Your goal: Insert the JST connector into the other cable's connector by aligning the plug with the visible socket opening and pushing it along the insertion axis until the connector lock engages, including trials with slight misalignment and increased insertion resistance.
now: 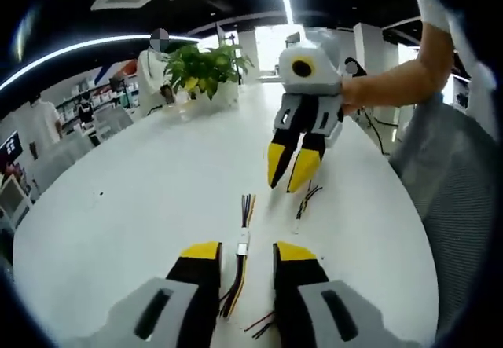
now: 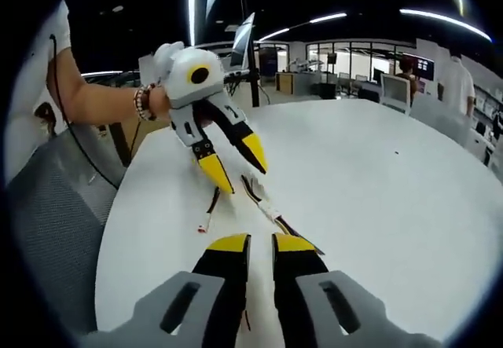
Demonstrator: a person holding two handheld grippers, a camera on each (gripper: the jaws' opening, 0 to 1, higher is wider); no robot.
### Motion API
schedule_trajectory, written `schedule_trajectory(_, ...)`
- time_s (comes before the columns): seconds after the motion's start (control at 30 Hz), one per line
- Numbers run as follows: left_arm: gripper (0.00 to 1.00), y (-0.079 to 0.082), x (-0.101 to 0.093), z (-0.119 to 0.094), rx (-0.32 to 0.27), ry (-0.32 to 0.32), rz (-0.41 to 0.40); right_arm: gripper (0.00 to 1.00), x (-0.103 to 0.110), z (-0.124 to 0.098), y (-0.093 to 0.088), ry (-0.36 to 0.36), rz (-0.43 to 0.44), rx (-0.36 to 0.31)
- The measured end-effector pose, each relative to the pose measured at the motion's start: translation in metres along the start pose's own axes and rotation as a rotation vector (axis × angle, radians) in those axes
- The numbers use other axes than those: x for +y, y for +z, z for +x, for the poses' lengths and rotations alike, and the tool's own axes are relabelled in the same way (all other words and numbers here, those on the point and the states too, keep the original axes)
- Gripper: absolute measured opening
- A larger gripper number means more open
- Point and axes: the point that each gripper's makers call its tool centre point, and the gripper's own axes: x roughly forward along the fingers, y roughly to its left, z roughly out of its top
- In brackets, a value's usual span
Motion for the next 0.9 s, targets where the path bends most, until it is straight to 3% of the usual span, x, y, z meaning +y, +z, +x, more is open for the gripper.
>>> schedule_trajectory(0.17, 0.23, -0.007, -0.015, -0.016, -0.002, -0.011, -0.031, 0.12, 0.008, -0.001, 0.006, 0.018, -0.001, -0.015)
schedule_trajectory(0.4, 0.22, -0.011, -0.039, -0.01, -0.023, -0.055, -0.072, 0.15, 0.014, 0.004, -0.002, 0.036, 0.004, 0.01)
schedule_trajectory(0.57, 0.22, -0.022, -0.054, 0.005, 0.017, -0.089, -0.056, 0.15, 0.02, 0.012, -0.016, 0.054, -0.005, 0.066)
schedule_trajectory(0.63, 0.22, -0.031, -0.052, 0.007, 0.068, -0.062, -0.021, 0.16, 0.022, 0.016, -0.021, 0.057, -0.014, 0.08)
schedule_trajectory(0.9, 0.18, -0.039, -0.062, 0.015, 0.088, -0.1, -0.012, 0.15, 0.022, 0.022, -0.033, 0.051, -0.036, 0.109)
